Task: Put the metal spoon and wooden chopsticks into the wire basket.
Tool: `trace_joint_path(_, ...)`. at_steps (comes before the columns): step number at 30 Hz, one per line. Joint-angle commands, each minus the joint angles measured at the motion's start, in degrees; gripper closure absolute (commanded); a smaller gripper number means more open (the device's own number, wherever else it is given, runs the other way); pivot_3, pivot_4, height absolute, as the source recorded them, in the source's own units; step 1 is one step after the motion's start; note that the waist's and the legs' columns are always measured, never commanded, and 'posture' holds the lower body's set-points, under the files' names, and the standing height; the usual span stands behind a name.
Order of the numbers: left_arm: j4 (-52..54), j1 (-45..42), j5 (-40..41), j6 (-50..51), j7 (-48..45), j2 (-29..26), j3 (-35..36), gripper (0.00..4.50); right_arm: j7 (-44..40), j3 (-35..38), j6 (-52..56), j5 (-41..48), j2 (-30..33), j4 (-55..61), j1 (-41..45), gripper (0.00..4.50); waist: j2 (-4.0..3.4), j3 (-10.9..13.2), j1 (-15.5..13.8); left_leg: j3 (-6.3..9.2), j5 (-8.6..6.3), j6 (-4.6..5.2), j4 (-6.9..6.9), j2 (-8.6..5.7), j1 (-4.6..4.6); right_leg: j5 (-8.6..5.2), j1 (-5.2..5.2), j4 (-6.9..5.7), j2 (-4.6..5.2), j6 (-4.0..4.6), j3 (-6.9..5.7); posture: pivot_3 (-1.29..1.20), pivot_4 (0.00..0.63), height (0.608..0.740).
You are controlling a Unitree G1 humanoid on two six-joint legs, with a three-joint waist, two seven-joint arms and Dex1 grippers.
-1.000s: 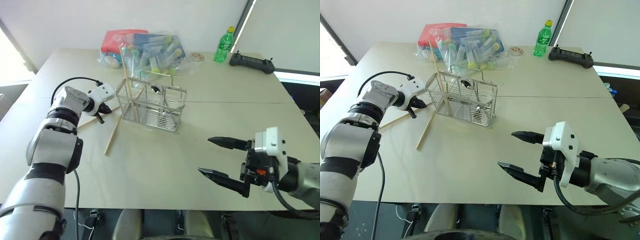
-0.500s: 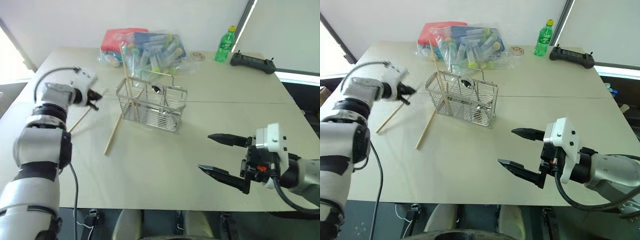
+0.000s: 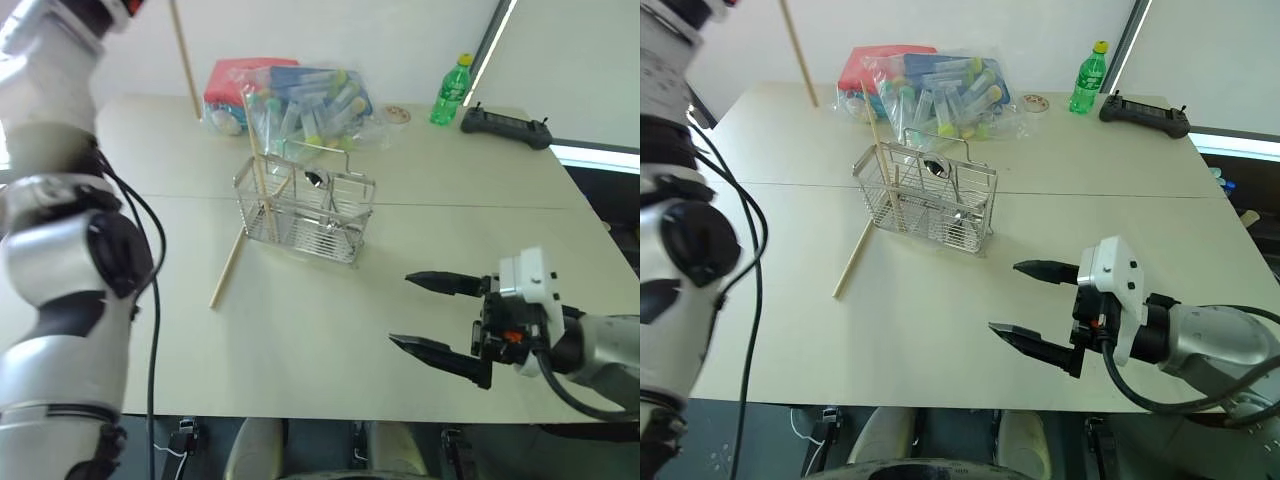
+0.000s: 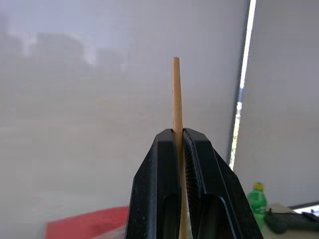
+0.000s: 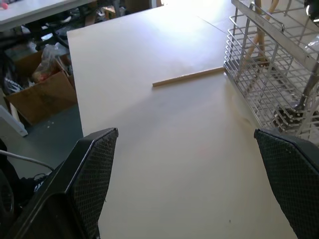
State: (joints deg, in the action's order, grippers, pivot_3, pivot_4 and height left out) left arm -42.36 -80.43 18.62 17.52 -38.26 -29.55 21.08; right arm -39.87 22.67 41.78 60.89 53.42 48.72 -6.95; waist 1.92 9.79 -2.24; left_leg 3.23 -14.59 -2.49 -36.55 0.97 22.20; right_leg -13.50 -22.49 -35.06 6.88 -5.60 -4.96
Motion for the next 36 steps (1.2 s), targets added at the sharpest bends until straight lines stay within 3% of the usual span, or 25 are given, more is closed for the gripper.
trace_joint_path(1, 12.3, 3.3, 3.3, 5.2, 2.9, 2.1, -0.9, 4.46, -0.4, 0.5, -0.8, 0.3, 0.6, -0.5, 1.2, 0.00, -0.01, 0.0, 0.1, -0.01, 0.00, 0.00, -0.02, 0.00, 0.01, 0.02, -0.01, 0.00, -0.01, 0.02, 0.00, 0.00, 0.150, 0.691)
trace_joint_path(11, 27.4, 15.0, 6.0, 12.6, 6.7, 8.0, -5.9, 4.46, 1.1, -0.2, -0.9, 0.5, -0.3, 0.9, 0.2, 0.00, -0.02, 0.0, 0.0, 0.01, 0.00, 0.01, -0.07, 0.01, 0.03, 0.02, -0.03, -0.05, -0.06, 0.02, 0.01, 0.00, 0.150, 0.691)
trace_joint_path(15, 28.9, 16.5, 7.3, 13.7, 6.4, 8.7, -6.7, 3.01, 2.0, 0.2, -1.0, 0.8, -0.6, 1.0, -0.1, 0.00, -0.02, 0.0, -0.1, 0.03, 0.00, 0.01, -0.25, 0.01, 0.10, 0.02, 0.00, -0.04, -0.06, 0.04, 0.01, 0.00, 0.150, 0.691)
trace_joint_path(21, 30.2, 15.6, 10.3, 17.4, 6.0, 8.1, -6.3, 0.04, 2.6, 0.4, -1.1, 0.8, -0.7, 1.1, -0.6, 0.00, -0.03, 0.0, 0.0, 0.05, -0.01, 0.02, -0.32, 0.01, 0.13, 0.01, 0.05, 0.02, -0.06, 0.07, 0.01, 0.00, 0.150, 0.691)
trace_joint_path(30, 27.7, 9.5, 12.7, 20.4, 8.6, 3.9, -3.5, 0.04, 2.9, -0.7, -1.5, 0.1, -1.2, 0.4, -0.4, 0.00, -0.03, 0.0, 0.0, 0.06, -0.01, 0.02, -0.32, 0.01, 0.15, 0.01, 0.02, 0.02, -0.06, 0.06, 0.01, 0.00, 0.150, 0.691)
trace_joint_path(33, 24.8, 5.5, 12.5, 22.1, 9.0, -0.8, -2.5, 0.04, 2.7, -0.9, -1.7, -0.2, -1.2, 0.4, -0.6, 0.00, -0.04, 0.0, 0.1, 0.06, -0.02, 0.03, -0.30, 0.01, 0.14, 0.01, 0.01, 0.01, -0.06, 0.06, 0.01, 0.00, 0.150, 0.691)
trace_joint_path(36, 17.1, 1.1, 8.4, 26.7, 7.3, -8.8, -6.0, 0.04, 2.7, -1.2, -2.1, -0.7, -1.4, 0.9, -1.4, 0.00, -0.06, 0.0, 0.3, 0.05, -0.02, 0.04, -0.26, 0.01, 0.14, 0.01, -0.05, -0.01, -0.09, 0.05, 0.01, 0.00, 0.150, 0.691)
